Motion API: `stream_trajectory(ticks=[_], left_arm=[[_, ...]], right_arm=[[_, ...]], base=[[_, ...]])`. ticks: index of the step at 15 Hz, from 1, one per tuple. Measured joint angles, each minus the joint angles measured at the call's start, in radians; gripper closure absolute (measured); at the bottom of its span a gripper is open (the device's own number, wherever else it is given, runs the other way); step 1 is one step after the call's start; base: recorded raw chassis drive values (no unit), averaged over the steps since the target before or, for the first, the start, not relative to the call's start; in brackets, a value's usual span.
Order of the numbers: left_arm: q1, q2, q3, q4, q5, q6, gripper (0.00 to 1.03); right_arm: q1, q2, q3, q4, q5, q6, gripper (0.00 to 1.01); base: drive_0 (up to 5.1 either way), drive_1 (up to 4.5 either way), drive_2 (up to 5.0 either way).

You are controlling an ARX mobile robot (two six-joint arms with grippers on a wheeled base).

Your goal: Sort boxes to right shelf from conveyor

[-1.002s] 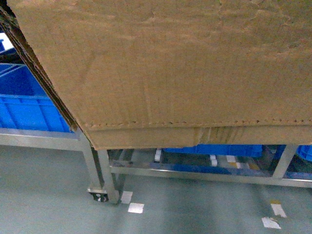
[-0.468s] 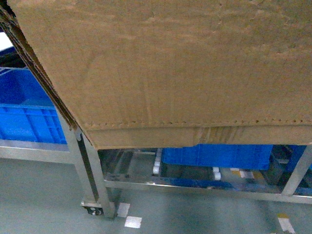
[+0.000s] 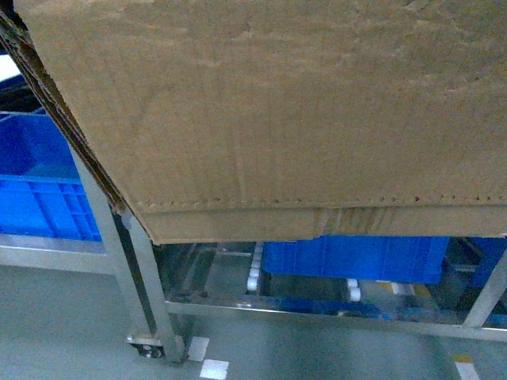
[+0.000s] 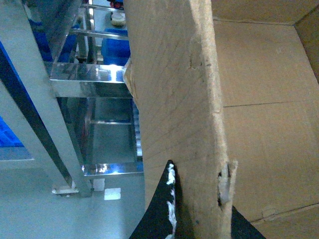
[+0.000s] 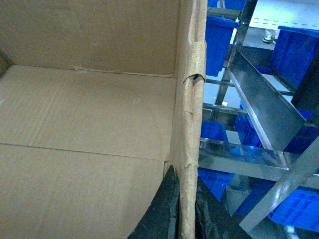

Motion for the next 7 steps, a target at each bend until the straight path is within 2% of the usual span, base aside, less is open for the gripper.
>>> stream_trajectory(ticks=[1, 6, 7], left_arm=[[0.000, 0.000, 0.000, 0.000, 0.000, 0.000, 0.99], [0.000, -0.004, 0.000, 0.000, 0.000, 0.000, 0.99], [0.000, -0.004, 0.000, 0.000, 0.000, 0.000, 0.99]], right_arm=[[0.000, 0.000, 0.000, 0.000, 0.000, 0.000, 0.98], [0.000, -0.006, 0.000, 0.000, 0.000, 0.000, 0.98], [0.000, -0.006, 0.000, 0.000, 0.000, 0.000, 0.98]], base=[[0.0, 0.00, 0.0], [0.0, 4.14, -4.1], [0.0, 0.00, 0.0]])
